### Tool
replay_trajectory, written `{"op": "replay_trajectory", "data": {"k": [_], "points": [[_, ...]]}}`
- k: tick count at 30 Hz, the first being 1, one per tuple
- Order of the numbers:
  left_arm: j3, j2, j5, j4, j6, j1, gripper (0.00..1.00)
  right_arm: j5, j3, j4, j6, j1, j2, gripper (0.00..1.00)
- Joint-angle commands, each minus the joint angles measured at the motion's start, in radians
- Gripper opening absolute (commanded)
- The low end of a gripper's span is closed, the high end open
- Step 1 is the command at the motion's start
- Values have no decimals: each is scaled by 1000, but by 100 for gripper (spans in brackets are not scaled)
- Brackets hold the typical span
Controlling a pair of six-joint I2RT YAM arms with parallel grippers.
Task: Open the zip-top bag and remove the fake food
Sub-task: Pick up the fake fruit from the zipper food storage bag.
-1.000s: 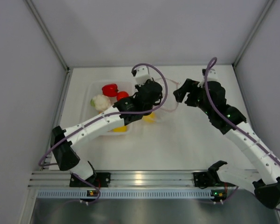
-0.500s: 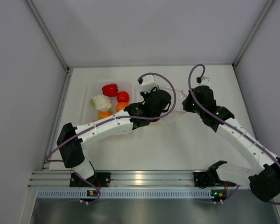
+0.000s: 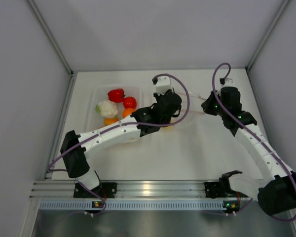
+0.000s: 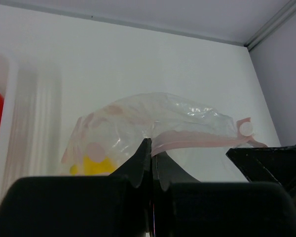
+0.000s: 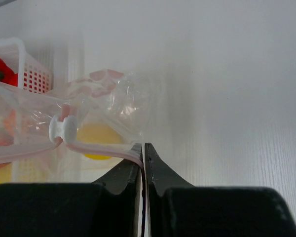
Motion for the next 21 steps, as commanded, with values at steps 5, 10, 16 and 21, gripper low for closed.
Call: {"op": "replay_trajectory", "data": {"k": [5, 10, 16, 21], "points": [[147, 34, 20, -11, 99, 0, 0, -161, 110, -89, -157, -54, -74, 38], [175, 89, 41, -25, 71, -11, 0, -161, 190, -200, -192, -54, -131, 43], [188, 112, 130, -27, 13, -11, 0, -149, 304, -279, -192, -25, -199, 31], [250, 155, 233, -80, -25, -5, 0, -230, 314, -299, -198, 10, -199, 23]]}}
